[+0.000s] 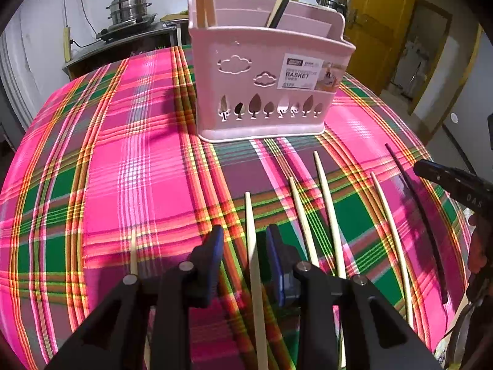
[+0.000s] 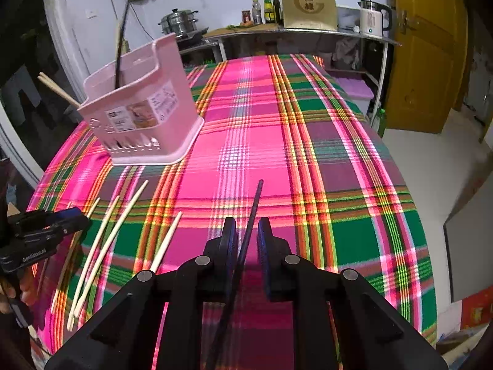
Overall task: Organize utensils
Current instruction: 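Move both tools back toward the remaining chopsticks on the cloth, then grasp a wooden chopstick with the left tool while the right tool grasps a black chopstick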
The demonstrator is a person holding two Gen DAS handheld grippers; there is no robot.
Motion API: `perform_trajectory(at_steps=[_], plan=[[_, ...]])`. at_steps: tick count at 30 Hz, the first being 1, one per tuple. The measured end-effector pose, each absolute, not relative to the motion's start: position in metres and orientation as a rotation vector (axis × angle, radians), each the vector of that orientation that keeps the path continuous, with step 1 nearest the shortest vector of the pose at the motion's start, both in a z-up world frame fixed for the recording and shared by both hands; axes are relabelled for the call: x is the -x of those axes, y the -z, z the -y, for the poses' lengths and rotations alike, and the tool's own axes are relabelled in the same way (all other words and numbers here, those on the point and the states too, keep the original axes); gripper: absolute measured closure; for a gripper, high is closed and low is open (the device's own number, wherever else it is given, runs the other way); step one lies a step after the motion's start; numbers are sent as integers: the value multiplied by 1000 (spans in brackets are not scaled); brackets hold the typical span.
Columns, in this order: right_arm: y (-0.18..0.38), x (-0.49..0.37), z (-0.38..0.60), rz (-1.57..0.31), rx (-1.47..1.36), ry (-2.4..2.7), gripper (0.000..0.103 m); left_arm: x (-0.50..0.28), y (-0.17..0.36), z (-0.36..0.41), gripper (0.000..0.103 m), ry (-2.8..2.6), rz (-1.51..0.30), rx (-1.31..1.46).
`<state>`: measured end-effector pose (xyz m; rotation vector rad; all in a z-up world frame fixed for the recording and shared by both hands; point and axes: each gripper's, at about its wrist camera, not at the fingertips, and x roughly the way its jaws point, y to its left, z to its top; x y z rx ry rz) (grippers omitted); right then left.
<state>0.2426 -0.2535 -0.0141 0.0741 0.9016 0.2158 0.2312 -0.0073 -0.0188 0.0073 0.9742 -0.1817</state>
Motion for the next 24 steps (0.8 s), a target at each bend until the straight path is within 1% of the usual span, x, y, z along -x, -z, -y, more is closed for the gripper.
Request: perform_trajectory(at_steps=[15,17,20,21,22,24], plan=[[24,-274,242,-962,-36,-190,88,-239,21,15,75,152,-965,-63],[27,-278,240,-981,-31,-181,88,-238,21,16,77,151,-963,-66],[29,-281,237,-988,-5,-173,88,-239,21,17,82,150,-964,-66],[28,-282,236,-992,2,-170,88,-239,21,17,85,150,-964,-67],[29,-282,235,-994,6,-169,89,-239,21,17,89,153,-966,-68],[29,-284,233,-998,18,-164,94,-240,21,18,92,156,-969,-68]])
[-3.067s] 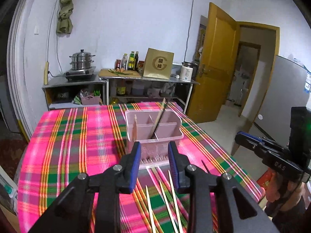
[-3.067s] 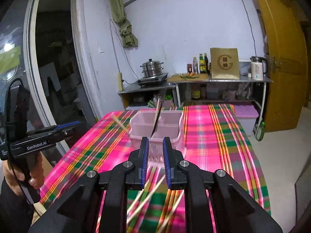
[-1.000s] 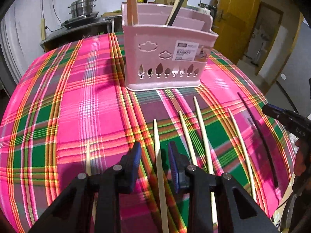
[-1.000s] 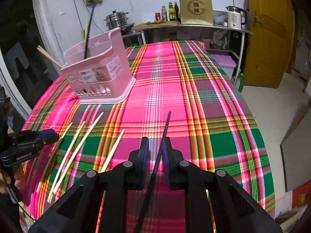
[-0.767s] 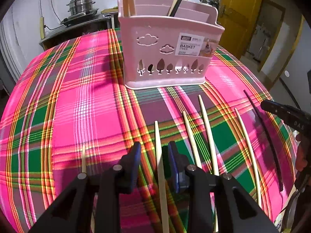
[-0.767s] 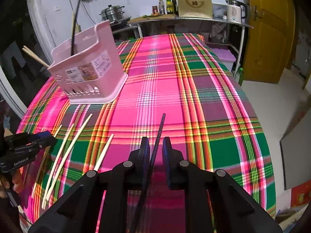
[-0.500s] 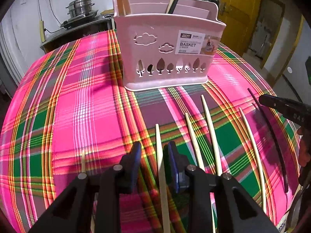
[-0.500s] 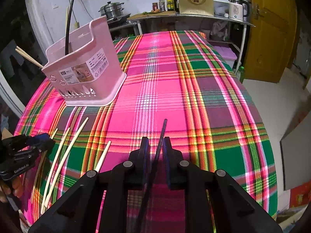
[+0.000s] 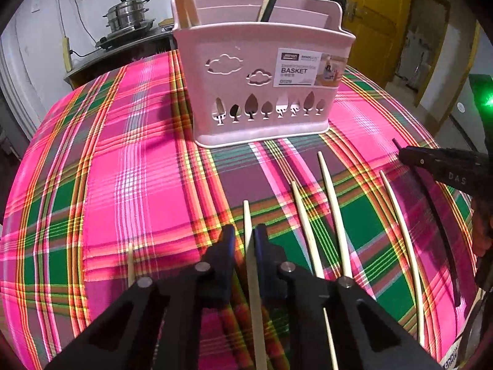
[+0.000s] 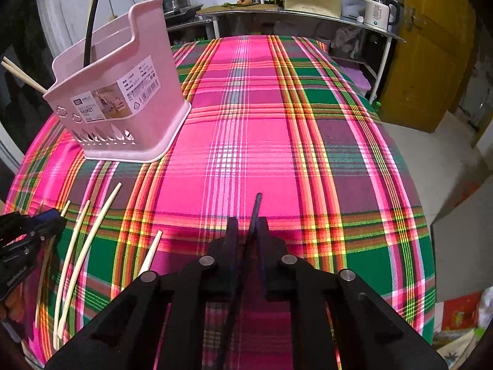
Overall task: Organize utensils
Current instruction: 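Grasp a wooden chopstick with the left tool while the right tool grasps a black chopstick, then lift both held chopsticks and carry them over the pink basket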
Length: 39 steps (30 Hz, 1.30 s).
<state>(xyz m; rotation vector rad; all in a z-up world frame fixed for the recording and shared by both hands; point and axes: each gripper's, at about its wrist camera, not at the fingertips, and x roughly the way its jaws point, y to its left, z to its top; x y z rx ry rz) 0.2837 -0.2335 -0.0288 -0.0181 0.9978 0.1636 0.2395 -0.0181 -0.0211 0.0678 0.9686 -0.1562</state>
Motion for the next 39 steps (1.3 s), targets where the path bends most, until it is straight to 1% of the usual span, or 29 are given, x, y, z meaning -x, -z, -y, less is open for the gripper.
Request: perform_trajectory(at_steps=[1,2,10,16,25,30,39], plan=[[29,-285,233,-1000,17,-165,94,-240,21,18,96,160,-970,-65],[29,-286,233,-1002,13,-173,97,-240,21,18,96,162,-973,-62],[16,-277,228,-968,6,-210,97,-237,10,16,96,182,-959,-37],[-15,-265,221,-895,7,-241,98,-228,-16,13,96,191,-907,-23],[-78,-240,216,-745,-4,-284,98,-209,-72,6,97,215,-791,0],[-104,-225,211,-676,1,-301,98,-201,-98,1,97,227,-737,13],[-134,-208,210,-589,2,-317,99,-196,-119,-1,97,234,-698,12]])
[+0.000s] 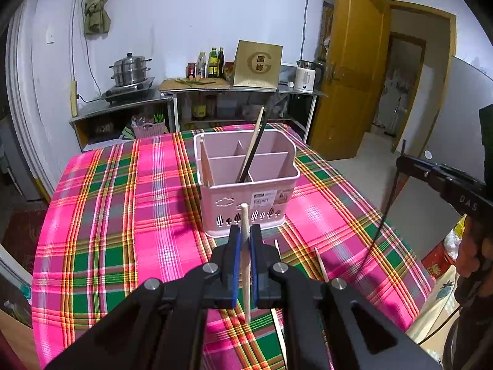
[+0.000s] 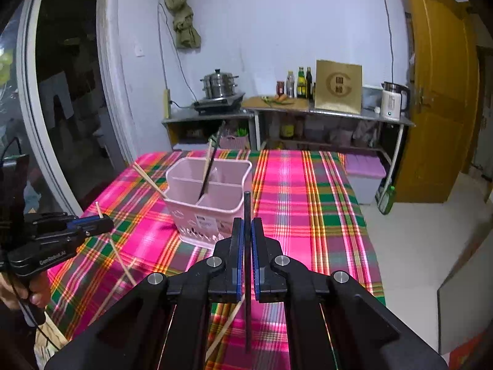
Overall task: Organize utensils
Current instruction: 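Lift both held chopsticks and carry them over the pink basket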
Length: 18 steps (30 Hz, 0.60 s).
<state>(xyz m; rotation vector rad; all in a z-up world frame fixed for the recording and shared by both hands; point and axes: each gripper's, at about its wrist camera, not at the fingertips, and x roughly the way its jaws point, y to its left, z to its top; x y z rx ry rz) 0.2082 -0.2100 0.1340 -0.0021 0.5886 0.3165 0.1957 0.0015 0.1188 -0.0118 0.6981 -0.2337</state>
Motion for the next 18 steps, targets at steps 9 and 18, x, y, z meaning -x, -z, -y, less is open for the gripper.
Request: perform_trajectory(at_steps=[9,18], plan=[[-155,-204,209,-538,-5,-329,99,-201,-142,-2,97,251,-671,4],[-176,-202,199,-497,4,-370,99,-211,-169,-4,97,275,-660,1]])
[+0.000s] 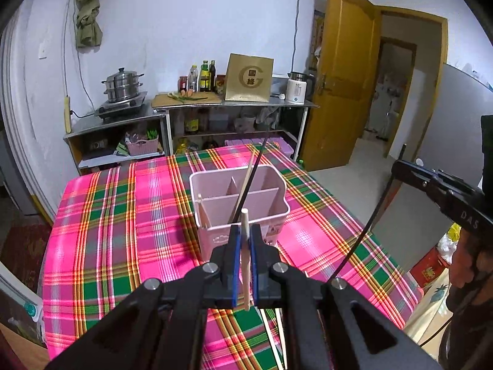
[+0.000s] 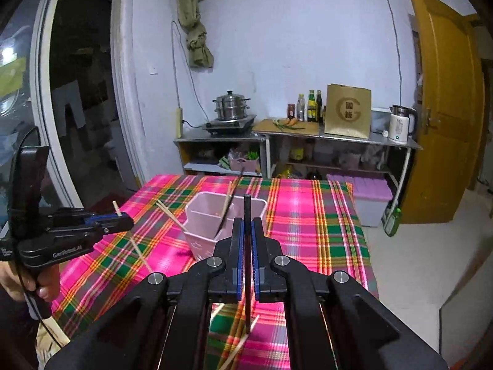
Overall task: Organize utensils
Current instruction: 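Lift both held chopsticks and carry them over the pink basket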
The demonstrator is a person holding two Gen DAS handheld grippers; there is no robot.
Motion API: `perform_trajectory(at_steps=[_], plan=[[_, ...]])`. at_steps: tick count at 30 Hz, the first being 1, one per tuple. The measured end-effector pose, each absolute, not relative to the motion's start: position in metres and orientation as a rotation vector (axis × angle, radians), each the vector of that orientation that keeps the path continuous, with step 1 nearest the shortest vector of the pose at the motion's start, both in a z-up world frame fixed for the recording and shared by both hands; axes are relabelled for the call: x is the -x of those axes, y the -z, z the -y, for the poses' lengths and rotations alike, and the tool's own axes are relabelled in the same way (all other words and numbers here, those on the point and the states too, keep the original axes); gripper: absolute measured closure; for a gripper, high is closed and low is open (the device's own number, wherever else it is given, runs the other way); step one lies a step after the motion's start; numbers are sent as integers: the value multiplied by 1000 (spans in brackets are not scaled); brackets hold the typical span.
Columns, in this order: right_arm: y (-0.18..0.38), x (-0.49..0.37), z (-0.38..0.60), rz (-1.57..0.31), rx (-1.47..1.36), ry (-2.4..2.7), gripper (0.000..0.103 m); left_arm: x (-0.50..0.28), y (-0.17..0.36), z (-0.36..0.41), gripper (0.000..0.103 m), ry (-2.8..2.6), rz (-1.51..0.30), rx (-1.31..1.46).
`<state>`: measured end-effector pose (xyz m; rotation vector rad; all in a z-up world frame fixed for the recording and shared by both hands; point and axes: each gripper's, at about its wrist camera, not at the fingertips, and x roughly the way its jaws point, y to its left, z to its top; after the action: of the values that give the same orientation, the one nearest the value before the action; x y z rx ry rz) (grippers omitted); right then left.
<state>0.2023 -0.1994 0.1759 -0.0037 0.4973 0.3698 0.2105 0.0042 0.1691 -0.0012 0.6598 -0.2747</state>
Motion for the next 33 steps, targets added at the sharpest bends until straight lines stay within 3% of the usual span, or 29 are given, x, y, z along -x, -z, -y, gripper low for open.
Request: perform_trajectory(at_steps=[18,33], plan=[[-220,-231,164,-418,-27,-449,99,-253,-233,-11,97,264,-582,3],[-223,-282,151,-406,-94,-468,99,-307,-230,-19,97,240,-583,16]])
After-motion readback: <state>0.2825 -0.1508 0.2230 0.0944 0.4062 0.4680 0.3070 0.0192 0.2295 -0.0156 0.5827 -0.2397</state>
